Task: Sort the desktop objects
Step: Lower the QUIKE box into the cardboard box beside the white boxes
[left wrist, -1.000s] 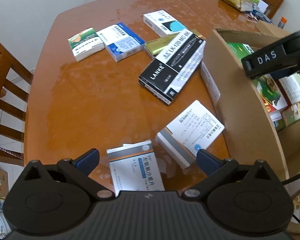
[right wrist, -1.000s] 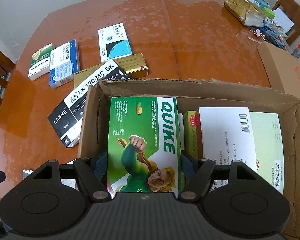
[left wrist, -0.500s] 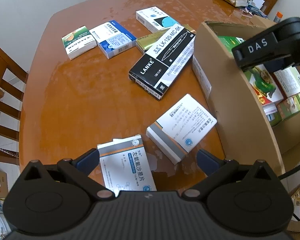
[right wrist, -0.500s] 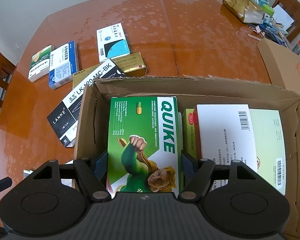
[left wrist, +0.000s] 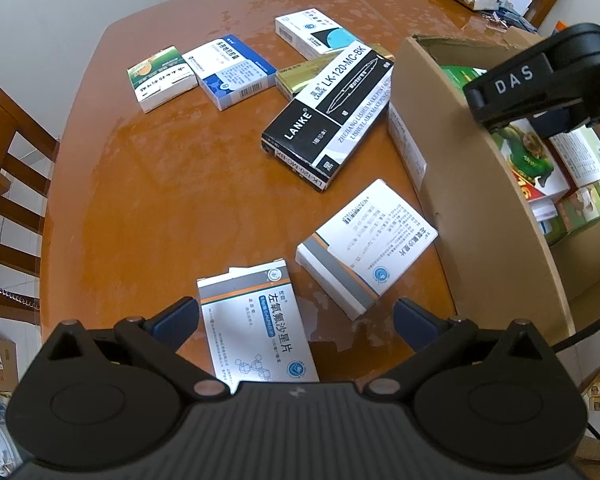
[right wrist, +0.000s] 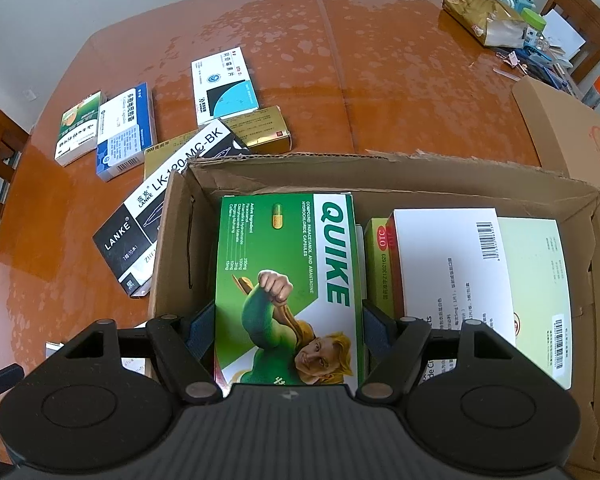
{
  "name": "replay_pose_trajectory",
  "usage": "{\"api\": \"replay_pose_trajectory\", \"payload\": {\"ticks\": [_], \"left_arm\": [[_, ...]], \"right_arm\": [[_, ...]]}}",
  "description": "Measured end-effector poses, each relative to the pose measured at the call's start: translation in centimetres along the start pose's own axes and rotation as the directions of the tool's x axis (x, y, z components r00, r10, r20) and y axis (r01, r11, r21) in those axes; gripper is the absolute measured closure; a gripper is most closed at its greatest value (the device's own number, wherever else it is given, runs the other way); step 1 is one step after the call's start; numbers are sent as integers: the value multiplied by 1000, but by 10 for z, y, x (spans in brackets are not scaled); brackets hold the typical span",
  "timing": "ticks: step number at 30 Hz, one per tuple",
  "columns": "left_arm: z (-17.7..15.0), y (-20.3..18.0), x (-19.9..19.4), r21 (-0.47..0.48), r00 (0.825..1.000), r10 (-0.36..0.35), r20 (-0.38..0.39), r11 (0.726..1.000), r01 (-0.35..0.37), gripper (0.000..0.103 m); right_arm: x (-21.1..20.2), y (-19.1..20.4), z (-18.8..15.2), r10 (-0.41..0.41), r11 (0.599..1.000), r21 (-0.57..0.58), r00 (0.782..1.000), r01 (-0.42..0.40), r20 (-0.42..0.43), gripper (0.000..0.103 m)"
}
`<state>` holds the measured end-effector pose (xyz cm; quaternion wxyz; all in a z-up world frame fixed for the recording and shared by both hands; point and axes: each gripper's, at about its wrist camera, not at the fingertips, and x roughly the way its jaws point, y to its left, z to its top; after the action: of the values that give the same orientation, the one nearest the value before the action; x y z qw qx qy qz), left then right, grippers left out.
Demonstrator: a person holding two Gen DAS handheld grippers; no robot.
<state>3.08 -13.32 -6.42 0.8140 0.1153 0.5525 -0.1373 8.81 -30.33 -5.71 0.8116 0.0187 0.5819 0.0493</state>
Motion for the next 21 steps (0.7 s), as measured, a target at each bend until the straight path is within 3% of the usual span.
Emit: {"api": "replay_pose_trajectory", "payload": {"ticks": [21], "left_arm": [[0,-2,-1,6,1000,0,-1,1000,0,0]], "right_arm": [[-6,-6,2,11,1000,-10,1000,-11,7,20]]}}
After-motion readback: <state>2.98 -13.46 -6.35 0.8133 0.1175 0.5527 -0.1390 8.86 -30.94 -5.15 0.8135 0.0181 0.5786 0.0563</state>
